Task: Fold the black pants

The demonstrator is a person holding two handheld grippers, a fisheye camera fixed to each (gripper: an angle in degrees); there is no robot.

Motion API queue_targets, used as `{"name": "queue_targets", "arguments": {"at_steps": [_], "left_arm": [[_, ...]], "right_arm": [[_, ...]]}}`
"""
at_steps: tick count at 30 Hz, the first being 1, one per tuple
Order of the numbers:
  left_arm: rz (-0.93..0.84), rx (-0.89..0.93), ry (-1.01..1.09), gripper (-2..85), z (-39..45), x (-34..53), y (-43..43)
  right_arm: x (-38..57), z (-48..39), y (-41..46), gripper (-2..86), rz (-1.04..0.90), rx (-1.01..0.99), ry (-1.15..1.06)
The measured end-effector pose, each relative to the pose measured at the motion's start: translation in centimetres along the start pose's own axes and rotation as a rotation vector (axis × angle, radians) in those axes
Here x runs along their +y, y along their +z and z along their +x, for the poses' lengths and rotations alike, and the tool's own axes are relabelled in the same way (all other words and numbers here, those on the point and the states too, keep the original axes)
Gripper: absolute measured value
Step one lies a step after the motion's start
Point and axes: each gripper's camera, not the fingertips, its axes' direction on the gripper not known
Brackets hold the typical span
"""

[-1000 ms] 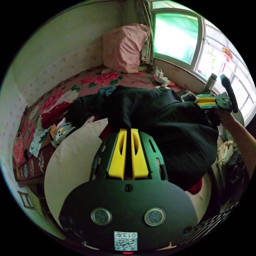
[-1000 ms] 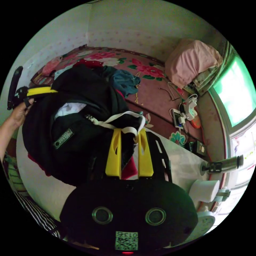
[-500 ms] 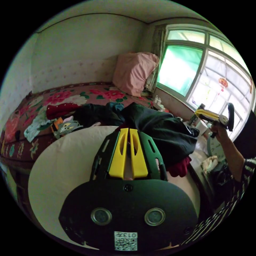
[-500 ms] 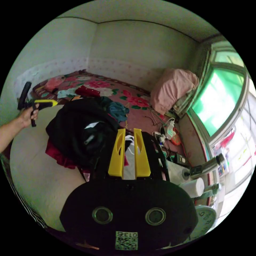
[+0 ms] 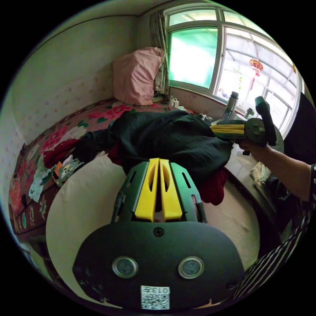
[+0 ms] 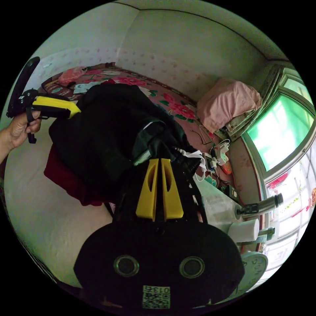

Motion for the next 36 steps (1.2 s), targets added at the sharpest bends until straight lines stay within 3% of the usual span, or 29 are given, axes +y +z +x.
{"name": "queue_targets", "arguments": {"at_steps": [6, 11, 14, 23, 25, 36], "left_arm": [[-0.02, -0.079, -0.01, -0.3, 2.9, 0.5, -0.1], [0.082, -0.228, 0.001, -0.3, 5.1, 3.3, -2.5], [0.03, -0.202, -0.037, -0.4, 5.5, 7.0, -3.1], [-0.36, -0.102, -0.064, -0.3, 9.4, 23.2, -1.6], [-0.397, -0.094, -0.053, -0.3, 10.6, 25.9, -1.9], [-0.53, -0.048, -0.038, -0.3, 13.6, 35.0, -2.8]], "right_arm": [[1.8, 0.4, -1.4, 0.5, -0.022, 0.0, 0.017], [5.2, 1.2, -7.1, 0.1, 0.114, 0.08, 0.082], [8.6, 0.4, -10.7, 0.0, 0.161, 0.065, 0.088], [24.1, -10.0, -14.4, 0.3, -0.194, -0.141, 0.148], [27.6, -13.0, -15.3, 0.2, -0.287, -0.215, 0.158], [35.2, -21.3, -18.6, 0.1, -0.481, -0.193, 0.116]]}}
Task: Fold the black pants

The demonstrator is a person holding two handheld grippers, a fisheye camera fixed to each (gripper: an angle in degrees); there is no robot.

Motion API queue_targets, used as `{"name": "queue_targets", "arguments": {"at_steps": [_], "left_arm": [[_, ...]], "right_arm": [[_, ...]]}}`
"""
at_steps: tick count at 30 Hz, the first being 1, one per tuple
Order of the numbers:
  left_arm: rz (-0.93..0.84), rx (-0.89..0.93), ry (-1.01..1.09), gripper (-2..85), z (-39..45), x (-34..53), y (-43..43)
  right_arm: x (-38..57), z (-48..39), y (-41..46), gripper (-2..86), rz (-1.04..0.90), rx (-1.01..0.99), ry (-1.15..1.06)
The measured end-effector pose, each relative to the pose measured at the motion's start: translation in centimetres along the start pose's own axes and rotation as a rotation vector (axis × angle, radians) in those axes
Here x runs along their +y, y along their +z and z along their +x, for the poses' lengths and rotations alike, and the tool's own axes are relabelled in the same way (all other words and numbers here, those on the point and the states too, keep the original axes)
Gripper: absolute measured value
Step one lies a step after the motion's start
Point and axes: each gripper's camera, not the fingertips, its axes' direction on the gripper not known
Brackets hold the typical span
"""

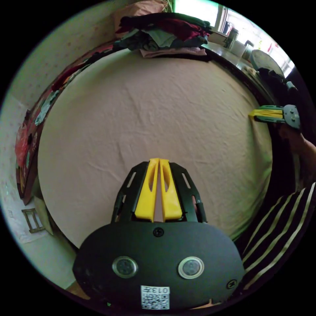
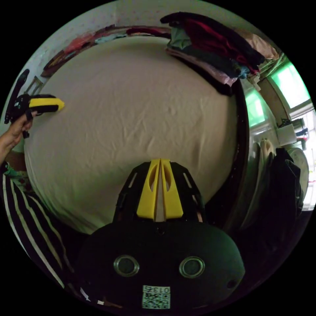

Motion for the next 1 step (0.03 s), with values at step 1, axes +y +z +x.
{"name": "queue_targets", "arguments": {"at_steps": [1], "left_arm": [[0.029, 0.008, -0.018, -0.2, -0.3, 0.52, 0.05]], "right_arm": [[0.71, -0.15, -0.6, 0.1, -0.009, -0.014, 0.016]]}}
